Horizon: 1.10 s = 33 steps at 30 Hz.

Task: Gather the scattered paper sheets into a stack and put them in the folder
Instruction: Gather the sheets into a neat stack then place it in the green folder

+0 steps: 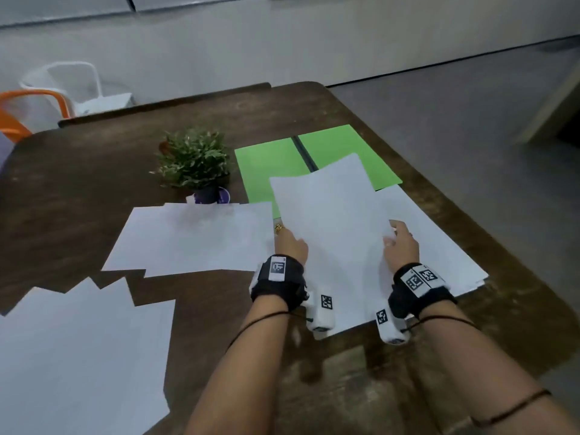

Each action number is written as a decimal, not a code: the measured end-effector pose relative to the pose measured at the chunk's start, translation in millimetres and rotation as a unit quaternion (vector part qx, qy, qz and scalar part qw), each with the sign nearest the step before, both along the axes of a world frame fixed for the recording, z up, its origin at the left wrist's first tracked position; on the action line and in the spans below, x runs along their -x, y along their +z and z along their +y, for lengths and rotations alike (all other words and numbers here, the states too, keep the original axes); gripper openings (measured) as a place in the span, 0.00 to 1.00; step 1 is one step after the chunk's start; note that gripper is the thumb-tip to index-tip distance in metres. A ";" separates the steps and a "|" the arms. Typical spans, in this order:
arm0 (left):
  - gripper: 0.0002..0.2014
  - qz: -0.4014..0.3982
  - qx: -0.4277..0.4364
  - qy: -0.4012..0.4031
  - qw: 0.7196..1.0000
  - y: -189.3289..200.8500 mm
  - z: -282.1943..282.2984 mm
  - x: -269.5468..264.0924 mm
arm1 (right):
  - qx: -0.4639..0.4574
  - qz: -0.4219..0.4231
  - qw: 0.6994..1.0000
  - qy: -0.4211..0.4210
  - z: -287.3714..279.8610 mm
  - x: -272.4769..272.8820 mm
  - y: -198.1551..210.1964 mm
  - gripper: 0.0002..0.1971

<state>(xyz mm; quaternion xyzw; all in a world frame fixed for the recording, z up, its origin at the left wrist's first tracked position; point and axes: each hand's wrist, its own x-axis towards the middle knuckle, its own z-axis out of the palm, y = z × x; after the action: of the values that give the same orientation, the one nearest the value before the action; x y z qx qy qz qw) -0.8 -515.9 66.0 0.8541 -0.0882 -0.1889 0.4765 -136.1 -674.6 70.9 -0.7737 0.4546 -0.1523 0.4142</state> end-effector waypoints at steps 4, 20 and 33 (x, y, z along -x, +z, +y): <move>0.21 0.008 -0.091 -0.053 0.994 -23.5 -76.2 29.6 | 0.029 0.077 0.997 0.011 -81.4 22.7 -2.0 0.25; 0.54 -0.103 -0.302 0.042 0.947 -47.1 -78.5 39.4 | 0.169 0.195 0.930 0.263 -96.8 -7.7 -40.5 0.27; 0.59 0.081 -0.452 0.157 0.874 -72.1 287.7 11.0 | 0.147 0.240 0.809 0.517 183.2 -183.4 -74.0 0.36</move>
<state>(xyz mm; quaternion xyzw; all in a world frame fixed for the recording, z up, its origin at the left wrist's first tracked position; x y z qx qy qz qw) -11.8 -228.1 -6.1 0.9607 0.1809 -0.1995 0.0674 47.2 -491.4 -3.1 -0.9580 0.0448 0.2095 0.1906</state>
